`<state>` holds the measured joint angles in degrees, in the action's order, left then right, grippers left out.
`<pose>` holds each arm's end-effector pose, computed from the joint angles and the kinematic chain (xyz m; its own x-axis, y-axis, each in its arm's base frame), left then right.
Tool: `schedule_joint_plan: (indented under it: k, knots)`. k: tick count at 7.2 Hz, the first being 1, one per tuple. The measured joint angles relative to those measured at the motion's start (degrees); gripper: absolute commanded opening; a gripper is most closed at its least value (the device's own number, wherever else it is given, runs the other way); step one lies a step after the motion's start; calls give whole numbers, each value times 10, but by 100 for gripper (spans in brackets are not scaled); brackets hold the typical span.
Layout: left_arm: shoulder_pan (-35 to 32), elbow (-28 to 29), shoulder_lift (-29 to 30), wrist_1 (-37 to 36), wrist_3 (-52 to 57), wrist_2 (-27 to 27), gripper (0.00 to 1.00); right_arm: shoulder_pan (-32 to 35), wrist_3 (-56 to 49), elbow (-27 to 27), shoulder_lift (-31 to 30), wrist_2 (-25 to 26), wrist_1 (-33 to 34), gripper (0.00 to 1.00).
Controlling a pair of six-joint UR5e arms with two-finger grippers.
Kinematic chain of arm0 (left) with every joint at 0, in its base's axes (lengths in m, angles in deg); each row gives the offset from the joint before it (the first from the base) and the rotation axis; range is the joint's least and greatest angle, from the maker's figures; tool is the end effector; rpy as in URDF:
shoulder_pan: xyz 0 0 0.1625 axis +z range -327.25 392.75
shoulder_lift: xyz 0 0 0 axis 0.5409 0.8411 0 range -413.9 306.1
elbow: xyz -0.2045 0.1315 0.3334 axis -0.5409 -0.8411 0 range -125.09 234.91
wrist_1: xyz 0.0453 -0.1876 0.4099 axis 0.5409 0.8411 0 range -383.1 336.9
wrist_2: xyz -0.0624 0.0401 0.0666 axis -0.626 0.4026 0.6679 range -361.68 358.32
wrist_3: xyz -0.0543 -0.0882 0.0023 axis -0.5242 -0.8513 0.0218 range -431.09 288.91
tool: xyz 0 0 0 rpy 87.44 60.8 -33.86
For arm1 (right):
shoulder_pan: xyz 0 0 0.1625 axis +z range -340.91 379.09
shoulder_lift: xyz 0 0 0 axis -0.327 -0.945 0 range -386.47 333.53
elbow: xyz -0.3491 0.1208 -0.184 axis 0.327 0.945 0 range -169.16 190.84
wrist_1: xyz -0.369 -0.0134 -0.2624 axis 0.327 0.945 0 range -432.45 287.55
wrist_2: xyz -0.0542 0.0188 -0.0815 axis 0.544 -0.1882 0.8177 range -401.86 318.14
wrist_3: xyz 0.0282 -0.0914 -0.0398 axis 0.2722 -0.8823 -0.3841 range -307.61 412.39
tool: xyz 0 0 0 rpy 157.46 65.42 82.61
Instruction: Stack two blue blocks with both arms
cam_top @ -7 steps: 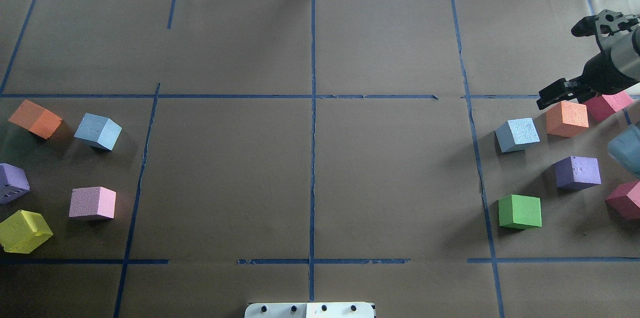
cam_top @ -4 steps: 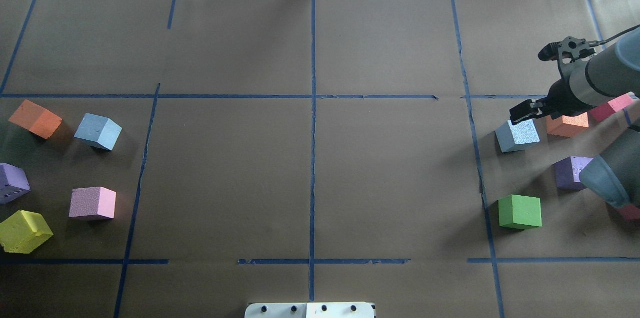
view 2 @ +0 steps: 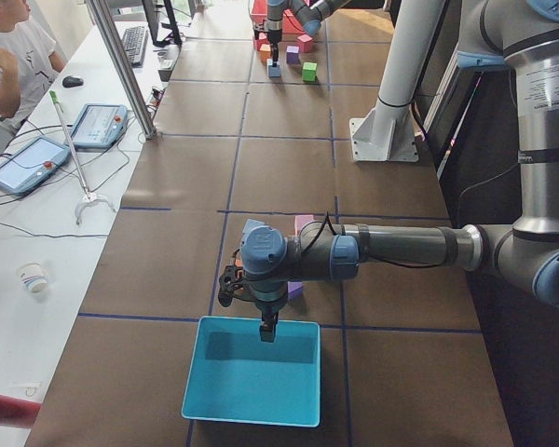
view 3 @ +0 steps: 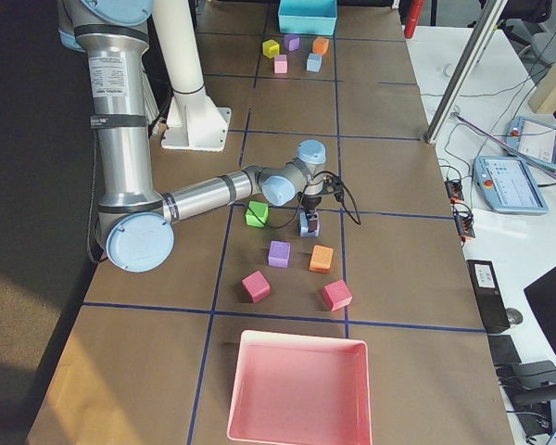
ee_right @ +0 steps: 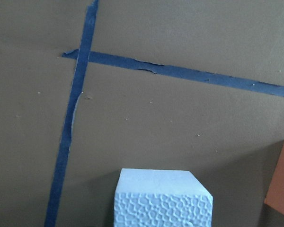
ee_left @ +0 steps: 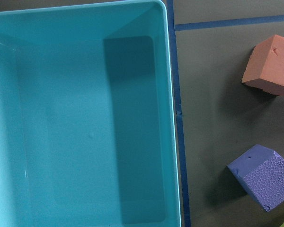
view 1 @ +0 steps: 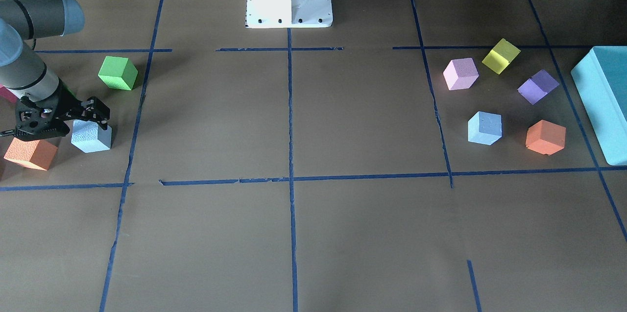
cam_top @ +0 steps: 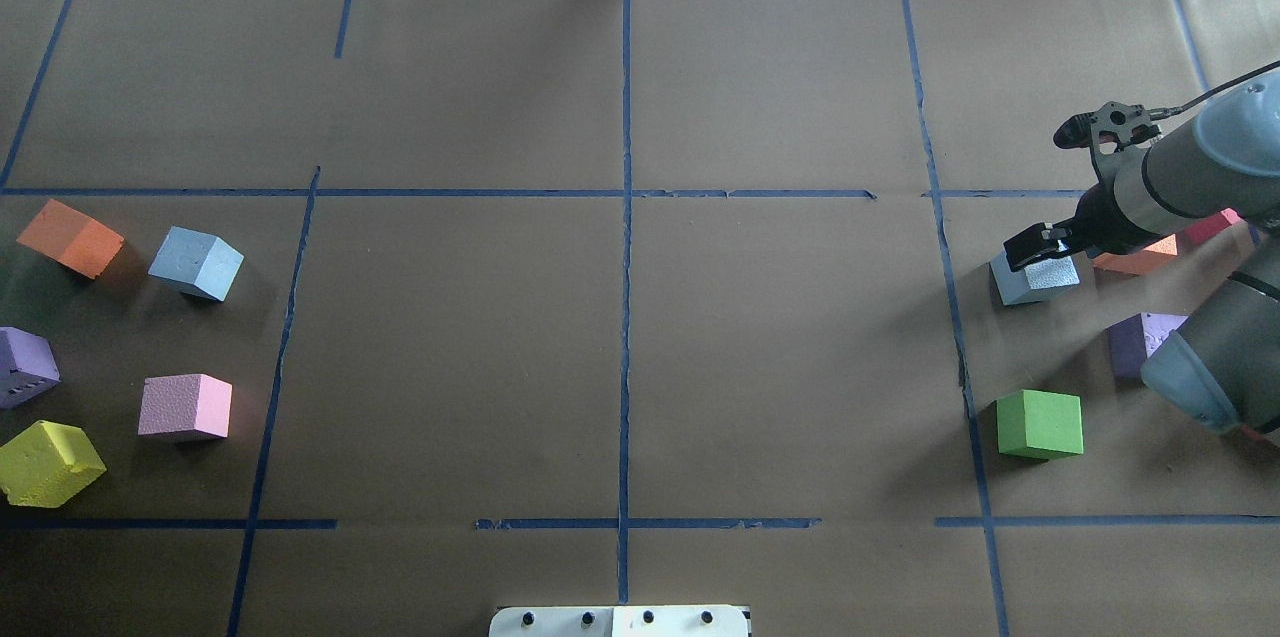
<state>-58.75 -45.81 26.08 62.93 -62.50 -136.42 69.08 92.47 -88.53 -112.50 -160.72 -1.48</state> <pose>-0.0723 -0.4548 0.6428 0.7049 0.0910 -0.7034 -0.0802 0.9956 0.0485 -0.3108 -0.4998 0.4976 0.7359 -0.1656 0.6565 0.0904 0.9850 0.1471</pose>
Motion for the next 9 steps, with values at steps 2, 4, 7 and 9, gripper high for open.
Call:
schedule_joint_plan:
  k: [2,4,7,9]
  knots:
    - [0,0,0,0,0,0,100,-11,0,20,3,1,0,45]
    - [0,0,0,0,0,0,100,-16,-1,28,13,1,0,12]
    - [0,0,0,0,0,0,100,-37,47,27,106,-5,34,10]
    - [0,0,0,0,0,0,100,-92,161,39,245,13,119,11]
